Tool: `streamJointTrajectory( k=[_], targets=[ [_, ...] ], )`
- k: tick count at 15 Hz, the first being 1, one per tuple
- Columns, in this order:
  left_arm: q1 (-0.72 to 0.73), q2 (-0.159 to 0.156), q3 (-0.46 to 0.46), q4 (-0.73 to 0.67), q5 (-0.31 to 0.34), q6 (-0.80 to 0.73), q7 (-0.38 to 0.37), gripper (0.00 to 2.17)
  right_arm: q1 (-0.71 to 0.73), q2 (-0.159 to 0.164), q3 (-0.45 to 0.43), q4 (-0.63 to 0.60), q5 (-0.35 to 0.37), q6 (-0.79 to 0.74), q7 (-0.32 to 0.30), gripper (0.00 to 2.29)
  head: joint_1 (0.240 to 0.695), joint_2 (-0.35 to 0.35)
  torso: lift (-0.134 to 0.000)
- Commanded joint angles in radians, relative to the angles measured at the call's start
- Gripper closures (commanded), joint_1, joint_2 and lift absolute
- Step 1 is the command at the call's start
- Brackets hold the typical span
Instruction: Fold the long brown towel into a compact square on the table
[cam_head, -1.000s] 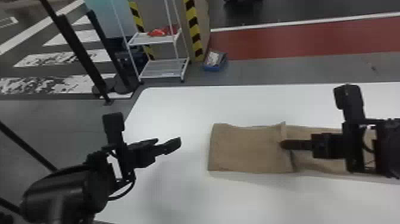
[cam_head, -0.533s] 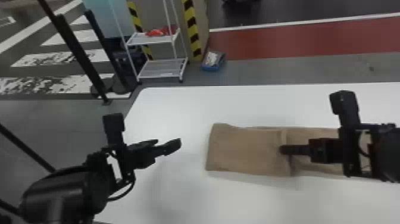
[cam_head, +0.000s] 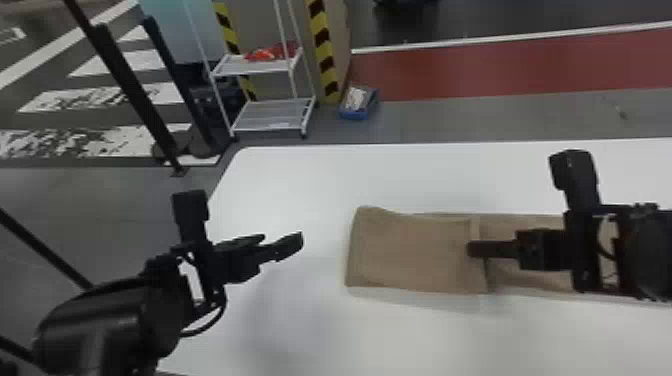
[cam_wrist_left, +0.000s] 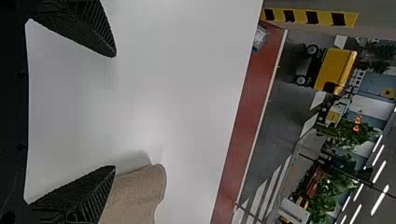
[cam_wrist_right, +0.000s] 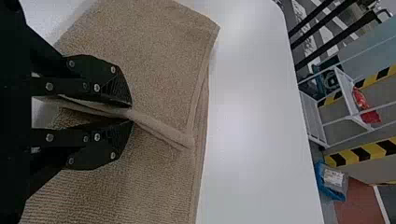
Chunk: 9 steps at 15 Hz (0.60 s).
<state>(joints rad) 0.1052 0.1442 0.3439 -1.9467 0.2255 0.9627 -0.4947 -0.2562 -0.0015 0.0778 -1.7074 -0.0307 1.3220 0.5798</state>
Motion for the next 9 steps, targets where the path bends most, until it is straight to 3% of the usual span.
streamJointTrajectory(
  k=[1, 9],
  targets=[
    [0.002, 0.0, 0.004, 0.0, 0.0, 0.0, -0.001, 0.02, -0.002, 0.002, 0.002, 0.003, -0.003, 0.0, 0.0, 0.85, 0.695, 0.258, -0.123],
    [0.002, 0.005, 0.009, 0.0, 0.002, 0.0, -0.007, 0.02, -0.026, 0.002, 0.005, 0.008, 0.0, 0.003, -0.012, 0.81, 0.695, 0.262, -0.123]
  ],
)
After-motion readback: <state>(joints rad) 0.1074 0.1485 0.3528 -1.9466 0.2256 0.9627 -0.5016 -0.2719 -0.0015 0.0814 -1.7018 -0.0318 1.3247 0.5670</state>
